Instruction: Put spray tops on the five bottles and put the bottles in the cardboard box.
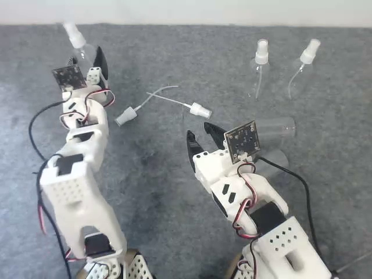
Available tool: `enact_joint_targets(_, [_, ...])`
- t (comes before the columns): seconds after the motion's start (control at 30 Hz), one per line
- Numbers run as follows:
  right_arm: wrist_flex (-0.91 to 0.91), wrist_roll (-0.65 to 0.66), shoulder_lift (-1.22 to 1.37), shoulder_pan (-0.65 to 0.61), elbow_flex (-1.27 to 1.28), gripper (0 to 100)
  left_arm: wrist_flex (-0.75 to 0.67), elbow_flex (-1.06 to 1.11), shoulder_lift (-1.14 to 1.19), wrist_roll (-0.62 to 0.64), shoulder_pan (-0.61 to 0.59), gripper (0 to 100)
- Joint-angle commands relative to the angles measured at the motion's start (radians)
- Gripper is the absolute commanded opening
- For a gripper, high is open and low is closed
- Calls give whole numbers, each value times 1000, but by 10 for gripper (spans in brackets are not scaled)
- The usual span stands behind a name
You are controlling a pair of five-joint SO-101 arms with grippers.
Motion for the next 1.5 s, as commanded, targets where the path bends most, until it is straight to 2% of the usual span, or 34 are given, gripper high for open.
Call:
enact_joint_targets(0.0, [-24, -6, -22, 10, -12, 132, -40, -179, 95, -11, -2, 130])
enact_joint_targets(0.17, [-24, -6, -22, 10, -12, 132, -41, -337, 241, -51, -14, 130])
enact_joint_targets(0.37, [-24, -6, -22, 10, -12, 132, -48, -355, 270, -57, -21, 130])
enact_joint_targets(0.5, [-24, -8, -22, 10, -12, 132, -152, -340, 290, -58, -9, 131])
enact_joint_targets(0.67, [-39, -9, -22, 10, -11, 130, -284, -341, 368, -169, 28, 131])
enact_joint_targets(0.8, [-54, -9, -22, 12, -9, 130, -385, -358, 439, -186, 38, 131])
enact_joint_targets(1.03, [-54, -9, -22, 12, -8, 130, -313, -513, 554, -184, 31, 132])
enact_joint_targets(1.23, [-56, -6, -22, 12, -8, 130, -310, -535, 595, -129, 31, 269])
enact_joint_targets(1.47, [-56, -5, -22, 12, -8, 132, -305, -533, 594, -118, 31, 283])
